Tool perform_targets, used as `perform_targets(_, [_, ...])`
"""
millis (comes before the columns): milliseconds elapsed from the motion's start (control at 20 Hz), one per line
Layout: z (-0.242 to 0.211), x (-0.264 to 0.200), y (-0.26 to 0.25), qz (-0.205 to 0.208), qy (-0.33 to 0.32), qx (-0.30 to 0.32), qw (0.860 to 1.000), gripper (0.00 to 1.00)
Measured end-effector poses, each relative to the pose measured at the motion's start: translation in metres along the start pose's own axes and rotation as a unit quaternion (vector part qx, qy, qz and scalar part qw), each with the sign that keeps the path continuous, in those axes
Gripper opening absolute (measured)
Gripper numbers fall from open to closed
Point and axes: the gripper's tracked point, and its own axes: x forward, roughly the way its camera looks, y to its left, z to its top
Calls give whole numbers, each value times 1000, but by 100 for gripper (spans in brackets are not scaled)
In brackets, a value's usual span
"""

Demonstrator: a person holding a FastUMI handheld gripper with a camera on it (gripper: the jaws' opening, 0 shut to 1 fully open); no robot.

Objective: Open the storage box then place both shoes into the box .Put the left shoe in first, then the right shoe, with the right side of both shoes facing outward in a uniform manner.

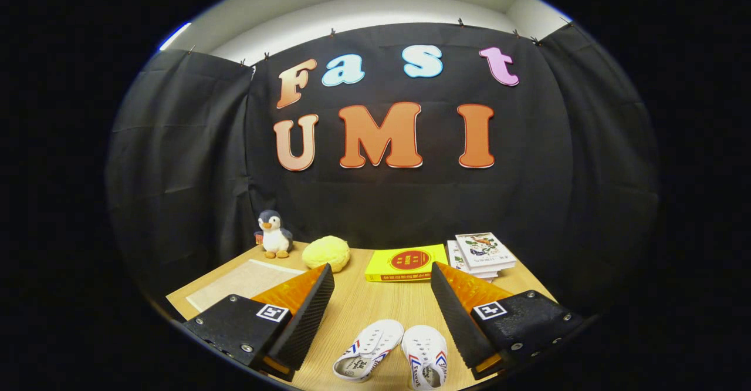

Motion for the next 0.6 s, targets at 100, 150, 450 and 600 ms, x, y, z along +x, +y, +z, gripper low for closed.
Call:
perform_targets(100, [-11,5,7,19,15,12,1000,98])
perform_targets(150, [-18,7,11,32,27,23,999,98])
perform_targets(450, [-72,25,36,101,107,89,985,99])
perform_targets(600, [-99,31,53,136,150,128,971,98])
